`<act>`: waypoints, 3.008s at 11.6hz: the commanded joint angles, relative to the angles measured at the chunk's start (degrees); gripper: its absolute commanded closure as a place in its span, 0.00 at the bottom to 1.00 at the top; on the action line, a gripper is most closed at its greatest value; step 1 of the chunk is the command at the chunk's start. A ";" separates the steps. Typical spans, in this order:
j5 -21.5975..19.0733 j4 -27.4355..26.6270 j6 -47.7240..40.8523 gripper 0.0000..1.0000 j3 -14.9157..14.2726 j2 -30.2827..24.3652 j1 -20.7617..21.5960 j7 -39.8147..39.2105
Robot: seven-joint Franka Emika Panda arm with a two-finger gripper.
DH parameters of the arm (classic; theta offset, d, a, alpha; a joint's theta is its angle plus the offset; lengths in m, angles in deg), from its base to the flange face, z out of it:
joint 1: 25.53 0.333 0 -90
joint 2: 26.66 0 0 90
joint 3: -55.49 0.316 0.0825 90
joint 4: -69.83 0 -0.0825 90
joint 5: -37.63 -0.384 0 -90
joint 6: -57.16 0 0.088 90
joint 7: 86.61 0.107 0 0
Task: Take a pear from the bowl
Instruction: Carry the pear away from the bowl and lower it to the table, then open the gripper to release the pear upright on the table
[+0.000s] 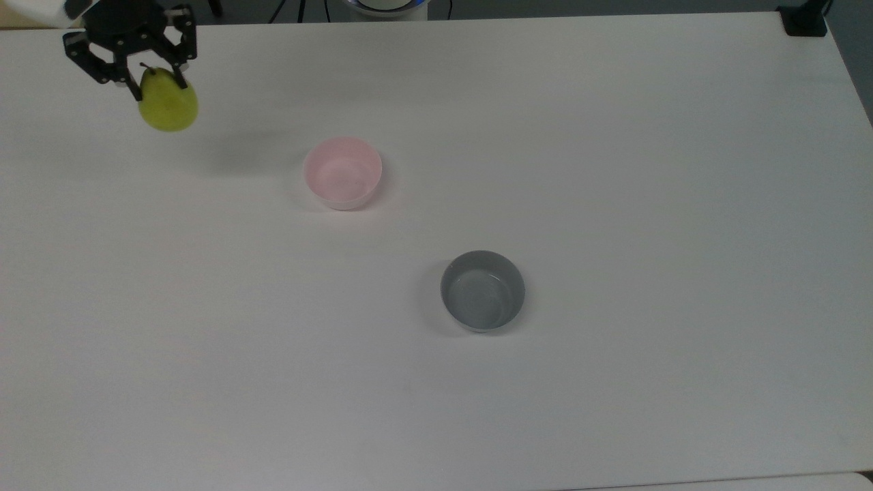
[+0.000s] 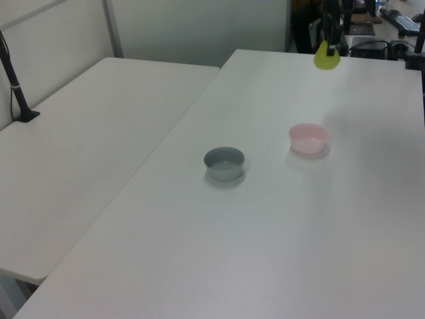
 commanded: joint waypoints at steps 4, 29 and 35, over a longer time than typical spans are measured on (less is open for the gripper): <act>-1.01 0.04 8.48 0.97 -1.62 8.50 -2.49 -0.39; -1.80 0.37 7.48 0.00 -2.59 5.63 -1.26 11.30; -2.24 2.14 -6.50 0.00 -1.98 -6.23 0.06 18.49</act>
